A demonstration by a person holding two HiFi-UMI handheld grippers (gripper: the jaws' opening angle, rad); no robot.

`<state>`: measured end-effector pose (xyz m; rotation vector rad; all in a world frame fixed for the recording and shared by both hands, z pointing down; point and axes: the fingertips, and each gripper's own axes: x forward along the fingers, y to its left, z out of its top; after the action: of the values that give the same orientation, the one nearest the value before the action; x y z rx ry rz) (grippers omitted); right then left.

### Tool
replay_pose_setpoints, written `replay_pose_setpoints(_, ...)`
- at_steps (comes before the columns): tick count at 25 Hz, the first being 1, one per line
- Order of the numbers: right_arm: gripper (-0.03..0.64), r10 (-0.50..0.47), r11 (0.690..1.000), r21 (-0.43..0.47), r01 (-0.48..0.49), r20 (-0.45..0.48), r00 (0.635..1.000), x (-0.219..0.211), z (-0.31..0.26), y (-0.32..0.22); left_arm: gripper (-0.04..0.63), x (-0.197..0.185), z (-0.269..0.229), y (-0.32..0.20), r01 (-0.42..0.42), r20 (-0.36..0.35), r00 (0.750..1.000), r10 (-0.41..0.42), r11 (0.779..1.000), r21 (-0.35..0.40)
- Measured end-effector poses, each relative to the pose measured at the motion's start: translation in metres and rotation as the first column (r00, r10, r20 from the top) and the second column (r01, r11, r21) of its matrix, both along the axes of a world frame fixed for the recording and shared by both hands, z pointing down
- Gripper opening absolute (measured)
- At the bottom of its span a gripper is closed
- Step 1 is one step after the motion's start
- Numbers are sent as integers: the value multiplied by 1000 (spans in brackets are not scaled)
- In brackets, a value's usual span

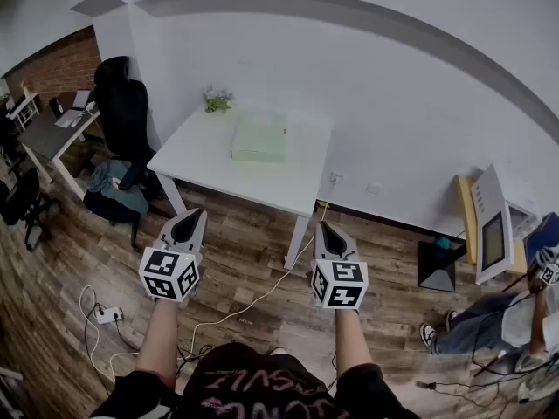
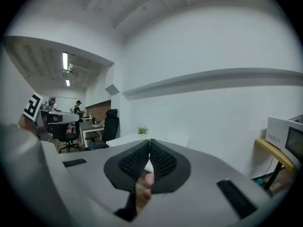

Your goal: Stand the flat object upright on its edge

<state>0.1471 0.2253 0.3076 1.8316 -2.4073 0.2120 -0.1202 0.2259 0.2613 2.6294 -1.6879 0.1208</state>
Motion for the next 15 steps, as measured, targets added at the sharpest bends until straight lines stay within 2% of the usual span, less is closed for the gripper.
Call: replay_pose_setpoints(15, 25, 25, 999, 22, -25, -25, 999, -36, -7, 12, 14, -36, -2, 8, -29, -19, 999, 30, 999, 17)
